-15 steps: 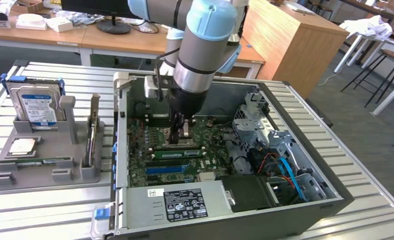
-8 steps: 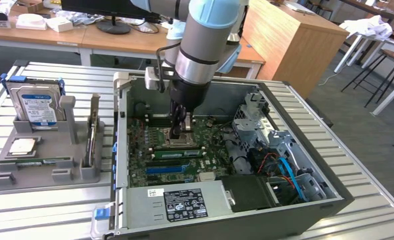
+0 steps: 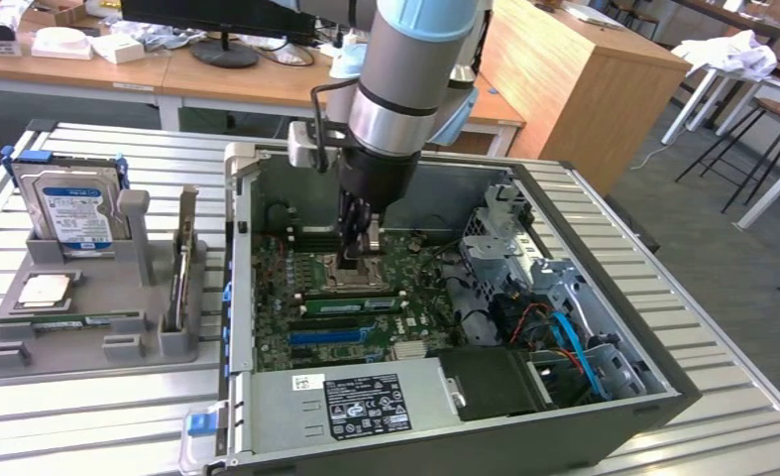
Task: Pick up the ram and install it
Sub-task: 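Press down the ram until it locks into place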
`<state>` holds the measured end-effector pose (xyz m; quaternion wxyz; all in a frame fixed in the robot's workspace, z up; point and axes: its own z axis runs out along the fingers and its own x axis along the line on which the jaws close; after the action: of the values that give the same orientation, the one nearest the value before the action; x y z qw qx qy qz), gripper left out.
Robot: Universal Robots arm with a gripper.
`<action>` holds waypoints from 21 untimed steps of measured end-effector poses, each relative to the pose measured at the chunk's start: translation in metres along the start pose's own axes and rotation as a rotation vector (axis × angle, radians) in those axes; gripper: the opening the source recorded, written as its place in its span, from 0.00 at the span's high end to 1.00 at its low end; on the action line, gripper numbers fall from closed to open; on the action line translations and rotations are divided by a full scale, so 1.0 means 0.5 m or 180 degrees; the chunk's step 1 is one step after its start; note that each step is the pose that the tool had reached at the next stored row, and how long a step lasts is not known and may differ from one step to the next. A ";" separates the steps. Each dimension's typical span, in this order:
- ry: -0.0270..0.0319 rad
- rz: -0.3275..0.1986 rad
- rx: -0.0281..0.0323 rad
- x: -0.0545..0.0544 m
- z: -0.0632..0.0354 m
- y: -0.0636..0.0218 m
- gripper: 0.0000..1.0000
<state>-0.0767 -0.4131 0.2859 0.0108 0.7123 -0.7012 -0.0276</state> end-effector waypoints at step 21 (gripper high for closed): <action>0.0000 0.0000 0.0000 -0.002 -0.081 0.004 0.90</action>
<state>-0.0767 -0.4130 0.3265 0.0109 0.7123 -0.7012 -0.0276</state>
